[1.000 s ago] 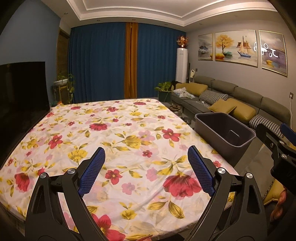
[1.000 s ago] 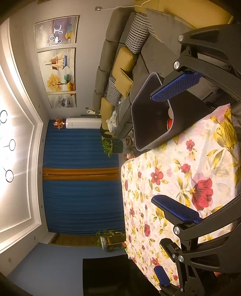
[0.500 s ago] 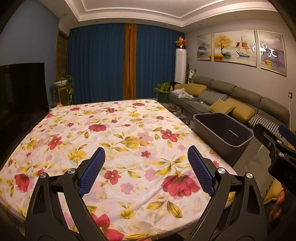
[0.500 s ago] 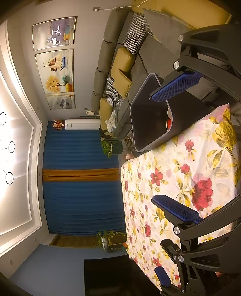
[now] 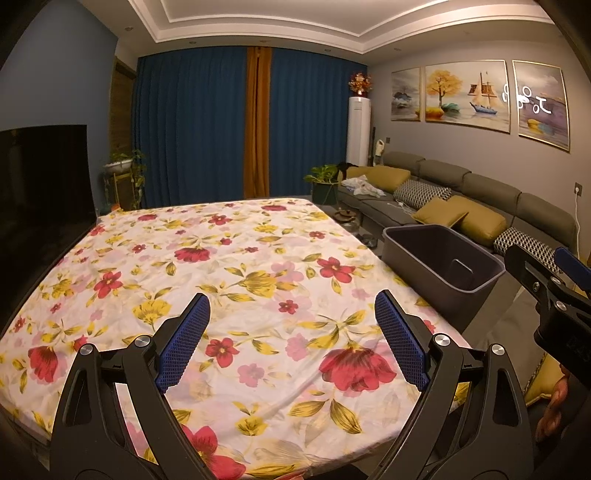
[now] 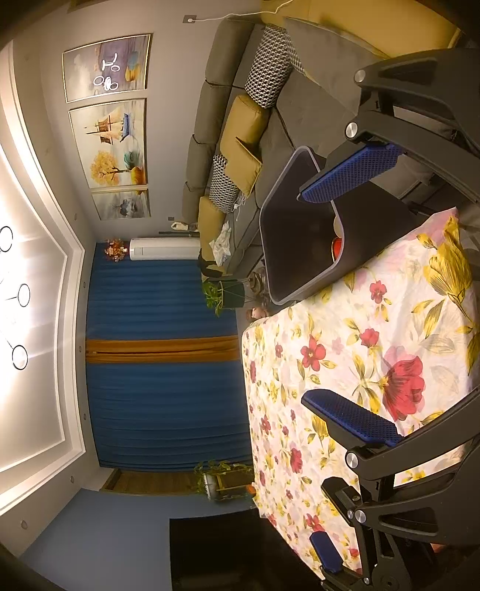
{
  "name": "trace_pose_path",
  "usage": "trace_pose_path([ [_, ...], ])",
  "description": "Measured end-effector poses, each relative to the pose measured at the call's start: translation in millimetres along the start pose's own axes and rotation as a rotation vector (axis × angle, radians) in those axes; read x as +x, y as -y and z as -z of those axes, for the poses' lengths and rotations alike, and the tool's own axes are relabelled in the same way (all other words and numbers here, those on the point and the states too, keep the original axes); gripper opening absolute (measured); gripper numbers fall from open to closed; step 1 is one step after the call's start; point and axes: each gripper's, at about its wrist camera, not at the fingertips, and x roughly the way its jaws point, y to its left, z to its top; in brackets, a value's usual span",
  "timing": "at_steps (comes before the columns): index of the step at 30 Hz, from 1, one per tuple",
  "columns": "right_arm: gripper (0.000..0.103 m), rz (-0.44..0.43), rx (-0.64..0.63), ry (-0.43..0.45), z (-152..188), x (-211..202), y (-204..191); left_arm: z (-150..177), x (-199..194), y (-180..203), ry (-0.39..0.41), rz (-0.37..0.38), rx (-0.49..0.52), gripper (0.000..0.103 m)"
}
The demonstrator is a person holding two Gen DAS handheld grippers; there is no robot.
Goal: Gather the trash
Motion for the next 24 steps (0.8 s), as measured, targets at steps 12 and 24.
trace_pose_path([
  [12,0.097,0.002,0.003,0.001,-1.4,0.4,0.1,0.0,-0.2,0.7,0.002,0.003,0.003,0.089],
  [24,0.097,0.005,0.006,0.002,-3.5,0.3,-0.7,-1.1,0.3,1.1,0.002,0.009,0.005,0.089],
])
